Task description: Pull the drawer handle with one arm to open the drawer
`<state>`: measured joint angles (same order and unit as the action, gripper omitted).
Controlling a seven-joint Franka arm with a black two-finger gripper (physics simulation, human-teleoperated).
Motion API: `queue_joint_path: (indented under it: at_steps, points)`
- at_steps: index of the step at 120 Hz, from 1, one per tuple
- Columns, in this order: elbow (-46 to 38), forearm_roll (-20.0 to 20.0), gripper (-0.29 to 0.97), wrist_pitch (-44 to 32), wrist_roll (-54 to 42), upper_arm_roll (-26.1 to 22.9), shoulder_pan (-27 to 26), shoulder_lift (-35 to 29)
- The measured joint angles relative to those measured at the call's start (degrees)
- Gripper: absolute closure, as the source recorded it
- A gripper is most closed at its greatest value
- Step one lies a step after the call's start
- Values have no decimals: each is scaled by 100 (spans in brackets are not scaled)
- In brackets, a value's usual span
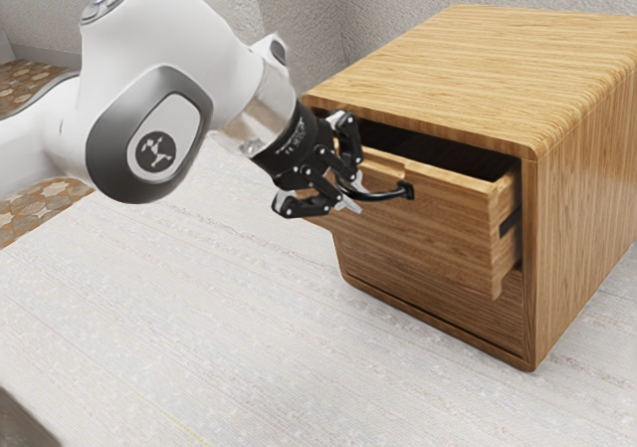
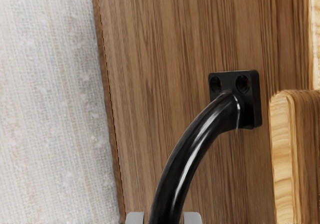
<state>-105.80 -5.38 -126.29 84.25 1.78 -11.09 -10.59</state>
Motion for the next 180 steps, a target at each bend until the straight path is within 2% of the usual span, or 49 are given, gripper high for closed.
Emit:
queue_joint_path:
  at_steps: [180]
  points:
    - [-1921, 4, 73, 304, 42, 44, -130, -2209]
